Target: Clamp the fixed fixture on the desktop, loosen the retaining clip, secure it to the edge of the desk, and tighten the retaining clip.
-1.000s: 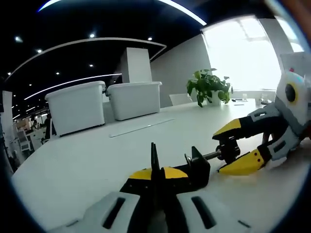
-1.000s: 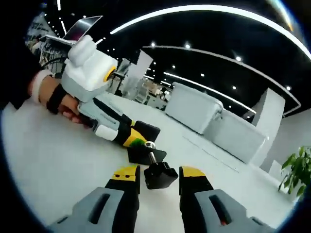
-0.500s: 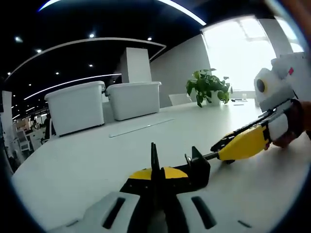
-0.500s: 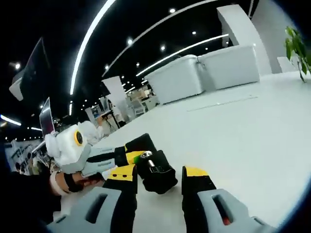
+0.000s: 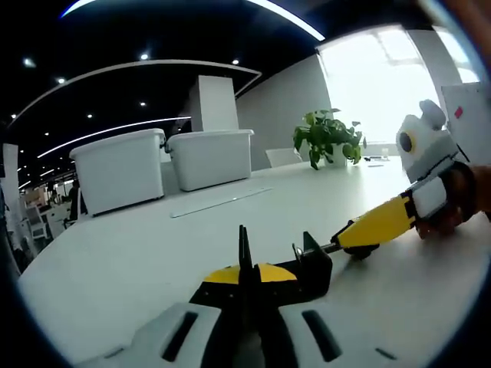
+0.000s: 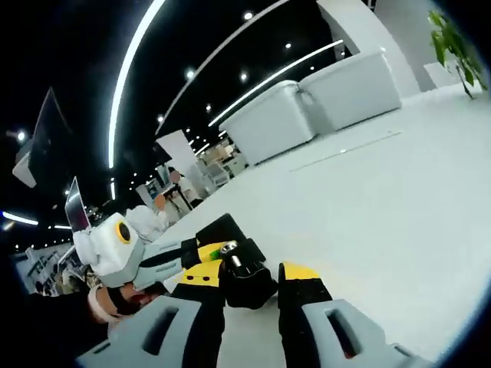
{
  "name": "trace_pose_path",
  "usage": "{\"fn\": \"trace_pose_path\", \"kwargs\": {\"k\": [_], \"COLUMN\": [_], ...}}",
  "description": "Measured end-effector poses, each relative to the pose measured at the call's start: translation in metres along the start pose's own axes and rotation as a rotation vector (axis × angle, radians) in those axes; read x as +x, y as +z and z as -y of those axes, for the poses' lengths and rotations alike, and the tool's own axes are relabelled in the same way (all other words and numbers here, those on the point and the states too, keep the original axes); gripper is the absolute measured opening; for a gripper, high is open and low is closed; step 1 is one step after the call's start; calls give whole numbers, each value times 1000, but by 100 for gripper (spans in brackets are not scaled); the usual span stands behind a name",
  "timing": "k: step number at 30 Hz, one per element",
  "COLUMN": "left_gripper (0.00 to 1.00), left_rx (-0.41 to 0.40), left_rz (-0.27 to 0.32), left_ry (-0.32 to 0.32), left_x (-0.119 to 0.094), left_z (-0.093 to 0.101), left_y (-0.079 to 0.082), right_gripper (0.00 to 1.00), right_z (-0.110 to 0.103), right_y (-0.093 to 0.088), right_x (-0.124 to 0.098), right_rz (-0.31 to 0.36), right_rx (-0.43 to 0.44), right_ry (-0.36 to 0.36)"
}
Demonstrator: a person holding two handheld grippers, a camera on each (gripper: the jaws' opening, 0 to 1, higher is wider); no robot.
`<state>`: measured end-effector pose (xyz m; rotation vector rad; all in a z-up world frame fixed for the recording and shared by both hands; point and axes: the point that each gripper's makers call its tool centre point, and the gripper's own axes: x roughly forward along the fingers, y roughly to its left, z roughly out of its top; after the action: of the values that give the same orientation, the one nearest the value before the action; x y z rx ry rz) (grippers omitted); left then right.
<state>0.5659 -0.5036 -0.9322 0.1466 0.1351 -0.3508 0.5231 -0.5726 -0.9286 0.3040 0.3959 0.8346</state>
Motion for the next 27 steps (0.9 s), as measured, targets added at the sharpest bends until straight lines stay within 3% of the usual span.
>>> {"fn": "trace_pose_path", "kwargs": {"k": [4,7,8,9,13,15,17,23,26,27], "left_gripper": [5,5,5,5,5,5,5,5,5,5], "left_rx": [-1,-1,-2,-1,-1,-1,-3,0,3,0], "left_rz": [-1,-1,0,0,-1,-1,-1,-2,-1,-2], "left_ry": [1,1,1,1,0,0,-1,1,0,2], "left_x": [-1,-1,-1,-1,1,1,1,-3,-3,-3], "left_z": [0,1,1,1,0,0,-1,2,2,2], "left_y": [0,0,0,0,-1,-1,-1,0,0,0], "right_gripper": [24,24,24,24,24,24,24,25,25,24], "right_z": [9,3,1,17,10,5,4,10,8,5], "right_y": [7,9,9,20,20,20,18,19,24,21], "right_x": [4,4,4,19,16,14,13,18,19,17], "right_rz": [18,37,44,50,82,115,120,116,139,137], "right_rx": [-306,-554,-601,-656,-829,-984,-1044,-1056,-1234,-1229], "right_ry": [-43,-84,-91,-94,-123,-136,-148,-158,-190,-194]}}
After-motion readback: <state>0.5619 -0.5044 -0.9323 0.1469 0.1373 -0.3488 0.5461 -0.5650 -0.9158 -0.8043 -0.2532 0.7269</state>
